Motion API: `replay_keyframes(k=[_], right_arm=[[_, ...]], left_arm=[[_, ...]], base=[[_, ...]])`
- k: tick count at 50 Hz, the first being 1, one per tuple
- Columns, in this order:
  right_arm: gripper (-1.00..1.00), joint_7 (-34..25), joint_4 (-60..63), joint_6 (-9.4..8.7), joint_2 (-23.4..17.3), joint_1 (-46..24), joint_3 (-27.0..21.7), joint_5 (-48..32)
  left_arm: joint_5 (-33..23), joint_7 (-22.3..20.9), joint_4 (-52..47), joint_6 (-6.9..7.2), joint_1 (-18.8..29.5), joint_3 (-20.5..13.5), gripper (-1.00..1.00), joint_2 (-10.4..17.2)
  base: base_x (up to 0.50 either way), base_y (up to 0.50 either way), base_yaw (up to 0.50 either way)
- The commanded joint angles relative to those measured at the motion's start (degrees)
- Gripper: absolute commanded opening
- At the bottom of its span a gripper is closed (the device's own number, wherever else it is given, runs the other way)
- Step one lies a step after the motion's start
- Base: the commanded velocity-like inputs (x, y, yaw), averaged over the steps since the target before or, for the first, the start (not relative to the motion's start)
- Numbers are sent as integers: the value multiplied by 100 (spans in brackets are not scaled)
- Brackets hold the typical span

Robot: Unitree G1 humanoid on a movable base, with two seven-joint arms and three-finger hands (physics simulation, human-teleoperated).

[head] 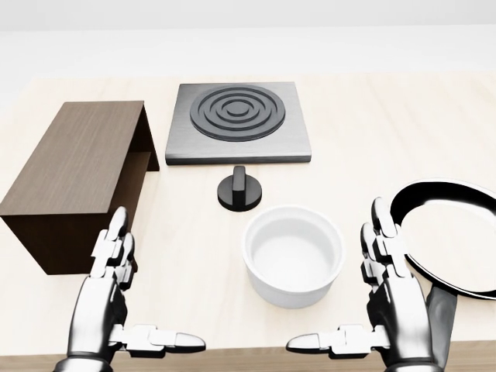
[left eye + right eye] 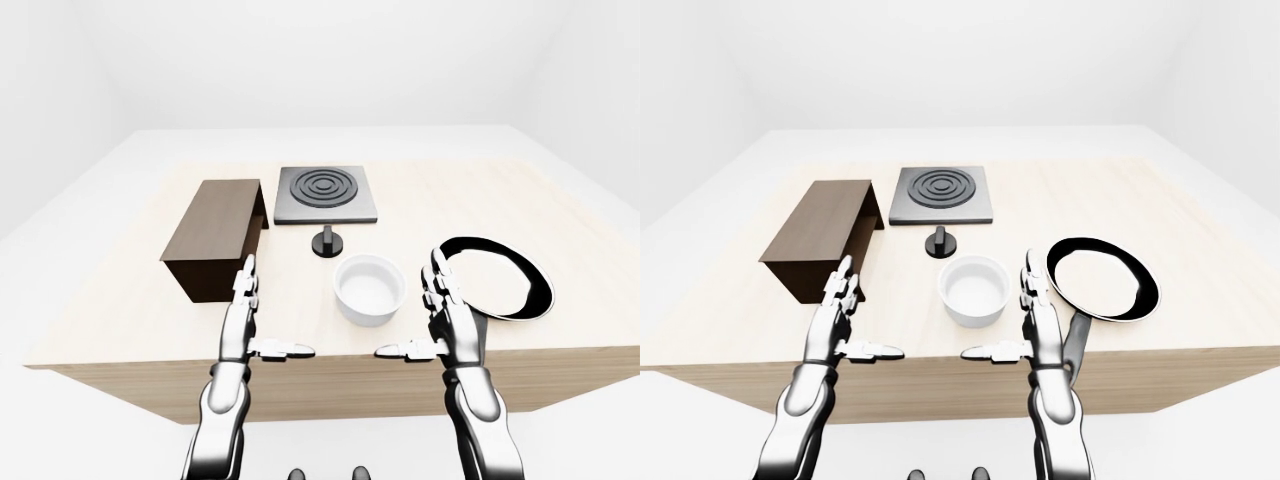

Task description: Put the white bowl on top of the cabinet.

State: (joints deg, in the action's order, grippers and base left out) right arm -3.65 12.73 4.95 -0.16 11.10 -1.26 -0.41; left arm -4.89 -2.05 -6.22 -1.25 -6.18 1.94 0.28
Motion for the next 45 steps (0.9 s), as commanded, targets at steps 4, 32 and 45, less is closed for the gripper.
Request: replay_keyframes(k=[4, 32, 45], right_arm=[[100, 21, -143, -57, -36, -145, -76, -24], [100, 45, -1, -642, -198, -561, -664, -57], [100, -42, 109, -688, -224, -540, -764, -62]], left_arm=[[-376, 224, 44, 0, -9, 144, 100, -36], [-2067, 1145, 606, 625, 1157, 1148, 100, -593], [-2561, 1257, 847, 625, 1469, 1314, 100, -811]], base=[[0, 0, 0], [0, 0, 0], [0, 0, 0]])
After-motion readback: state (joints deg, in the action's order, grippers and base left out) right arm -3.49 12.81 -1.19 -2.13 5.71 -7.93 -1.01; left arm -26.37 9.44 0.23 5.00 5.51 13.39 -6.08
